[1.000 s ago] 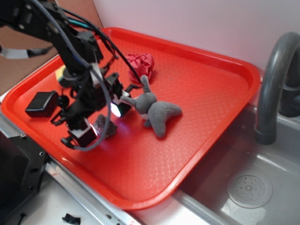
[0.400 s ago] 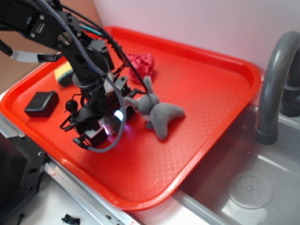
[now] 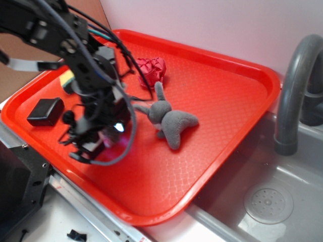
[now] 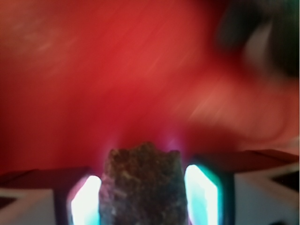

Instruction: Grab the rock.

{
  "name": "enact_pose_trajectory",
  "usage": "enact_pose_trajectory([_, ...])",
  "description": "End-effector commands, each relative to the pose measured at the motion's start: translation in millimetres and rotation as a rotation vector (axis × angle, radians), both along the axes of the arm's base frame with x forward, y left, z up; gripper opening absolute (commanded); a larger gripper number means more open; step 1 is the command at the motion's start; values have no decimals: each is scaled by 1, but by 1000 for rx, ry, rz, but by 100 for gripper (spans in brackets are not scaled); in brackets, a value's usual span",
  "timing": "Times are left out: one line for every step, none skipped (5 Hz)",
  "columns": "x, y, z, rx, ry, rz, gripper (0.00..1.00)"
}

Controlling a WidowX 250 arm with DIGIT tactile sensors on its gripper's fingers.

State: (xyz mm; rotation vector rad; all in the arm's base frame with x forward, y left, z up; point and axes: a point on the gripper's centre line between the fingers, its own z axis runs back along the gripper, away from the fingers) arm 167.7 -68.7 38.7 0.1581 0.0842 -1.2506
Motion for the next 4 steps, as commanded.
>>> enact_pose_trajectory([3,7,79,16,-131,468,0])
enact_pose_trajectory([-6,17,124,-67,-115,724,0])
enact_pose_trajectory([-12,20,150,-152,-77,981,0])
enact_pose_trajectory([-15,18,169,-143,-126,1228,0])
